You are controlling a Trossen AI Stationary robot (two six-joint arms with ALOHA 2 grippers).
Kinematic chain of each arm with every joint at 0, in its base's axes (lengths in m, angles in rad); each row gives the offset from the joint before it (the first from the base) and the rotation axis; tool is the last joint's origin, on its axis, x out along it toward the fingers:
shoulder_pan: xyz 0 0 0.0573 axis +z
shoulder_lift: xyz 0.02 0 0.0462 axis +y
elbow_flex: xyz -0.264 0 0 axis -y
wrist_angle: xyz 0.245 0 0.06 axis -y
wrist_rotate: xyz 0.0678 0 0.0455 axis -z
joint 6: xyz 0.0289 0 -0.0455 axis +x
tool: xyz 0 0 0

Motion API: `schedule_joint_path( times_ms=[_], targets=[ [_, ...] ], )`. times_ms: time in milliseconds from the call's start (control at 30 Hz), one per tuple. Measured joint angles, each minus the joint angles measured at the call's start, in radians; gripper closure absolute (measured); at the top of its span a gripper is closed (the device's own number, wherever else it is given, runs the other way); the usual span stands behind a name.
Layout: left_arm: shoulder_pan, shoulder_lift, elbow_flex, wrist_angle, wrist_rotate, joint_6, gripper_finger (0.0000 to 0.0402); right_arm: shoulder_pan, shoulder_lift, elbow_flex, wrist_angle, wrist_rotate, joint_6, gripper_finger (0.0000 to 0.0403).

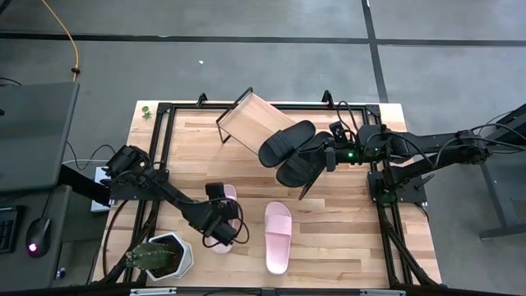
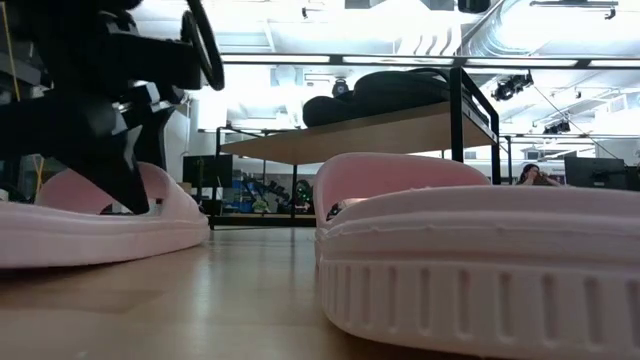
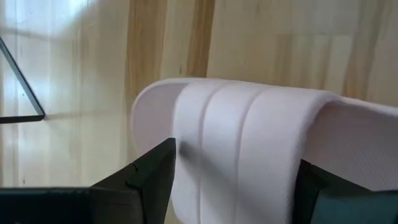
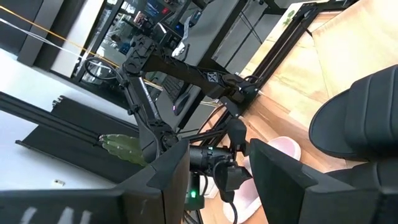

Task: Pick and place slides into the shelf
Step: Put the left pink slide on the shelf

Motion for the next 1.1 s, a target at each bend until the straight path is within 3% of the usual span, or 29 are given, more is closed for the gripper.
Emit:
schedule_joint_path(
  times_ms=[200,533,733,867,1100],
  targets=[
    [0.041,0.0,0.0,0.001,0.033,0.011,0.0233,0.0,0.0,0.0,0.0,0.004,-0.003,0.0244],
    [0.046,0.0,0.0,0.017,0.103,0.061,0.0392,0.0,0.0,0.0,-0.001,0.006,-0.03,0.0244],
    [0.046,0.0,0.0,0.024,0.117,0.051,0.0372,0.0,0.0,0.0,-0.012,0.046,-0.033,0.0244],
    [0.046,0.0,0.006,0.015,0.134,0.049,0.0393,0.0,0.0,0.0,-0.037,0.061,-0.033,0.0244],
    [0.045,0.0,0.104,-0.085,0.119,0.052,0.0384,0.0,0.0,0.0,-0.061,0.083,-0.033,0.0244]
  ],
)
